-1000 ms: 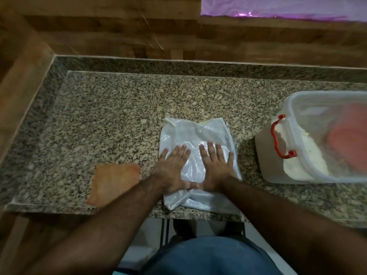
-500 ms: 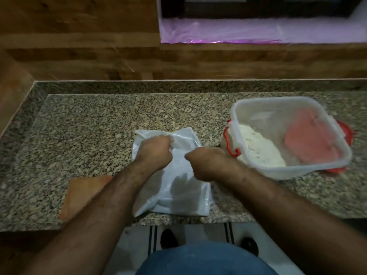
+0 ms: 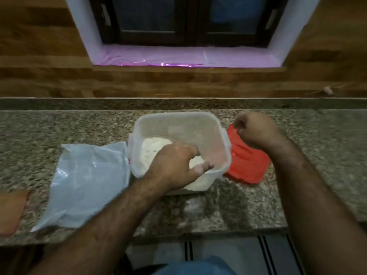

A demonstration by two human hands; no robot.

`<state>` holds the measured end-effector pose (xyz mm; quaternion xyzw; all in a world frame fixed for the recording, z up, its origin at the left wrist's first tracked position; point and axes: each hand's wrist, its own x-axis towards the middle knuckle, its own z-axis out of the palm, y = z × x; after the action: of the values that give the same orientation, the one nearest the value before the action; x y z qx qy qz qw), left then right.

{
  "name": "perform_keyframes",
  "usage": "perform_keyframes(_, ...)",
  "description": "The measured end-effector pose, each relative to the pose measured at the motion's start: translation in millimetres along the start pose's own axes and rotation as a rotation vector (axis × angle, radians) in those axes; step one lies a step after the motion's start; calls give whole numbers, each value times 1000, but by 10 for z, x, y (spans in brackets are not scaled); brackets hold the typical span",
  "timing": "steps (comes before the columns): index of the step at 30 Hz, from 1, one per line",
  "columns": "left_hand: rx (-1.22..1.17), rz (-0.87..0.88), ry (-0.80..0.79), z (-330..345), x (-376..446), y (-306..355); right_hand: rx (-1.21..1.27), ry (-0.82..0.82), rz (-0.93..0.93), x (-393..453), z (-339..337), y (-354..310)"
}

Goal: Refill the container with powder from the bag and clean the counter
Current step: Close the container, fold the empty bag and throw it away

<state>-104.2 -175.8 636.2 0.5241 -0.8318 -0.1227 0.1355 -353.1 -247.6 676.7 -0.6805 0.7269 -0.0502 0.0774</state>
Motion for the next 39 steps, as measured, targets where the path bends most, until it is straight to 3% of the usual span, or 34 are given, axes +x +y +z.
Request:
perform_keyframes(2, 76, -84, -123, 215, 65, 182, 32, -24, 90, 63, 320, 403)
perform_keyframes(6, 403, -189, -257, 336, 103, 389, 147, -235, 128, -32, 1074, 742)
perform_keyframes(9, 427, -226, -279, 334, 124, 424, 87, -334, 54, -158, 1625, 840)
perform_keyframes(12, 435, -235, -295, 354, 136, 425, -46, -325, -5, -257, 2036, 944)
perform_keyframes(15, 423, -256, -294, 372, 134, 401, -128, -194, -82, -344, 2243, 1032)
perform_keyframes(17, 413, -267, -291, 385, 138, 386, -76, -9, -68, -322, 2191, 1038)
perform_keyframes(21, 415, -259, -267, 394, 133, 378, 356, 398, 41, -160, 1514, 827)
perform_keyframes(24, 404, -273, -214, 441, 124, 337, 722, 582, 218, -43, 775, 571)
perform_keyframes(27, 351, -241, -131, 489, 95, 282, 895, 707, 116, -29, 282, 341)
perform_keyframes(30, 196, -135, -72, 446, 69, 194, 1079, 719, -27, -21, 21, 122)
perform_keyframes(32, 98, -33, 108, 387, 56, 104, 1222, 701, -29, 4, -62, -23)
perform_keyframes(34, 31, -51, 495, 298, 64, -21, 1414, 597, 55, 87, -35, -134)
perform_keyframes(37, -130, -394, 957, 39, 65, -201, 1628, 237, 204, 191, 136, -243)
perform_keyframes(39, -462, -618, 1006, -76, 35, -333, 1659, 16, 290, 131, 242, -293)
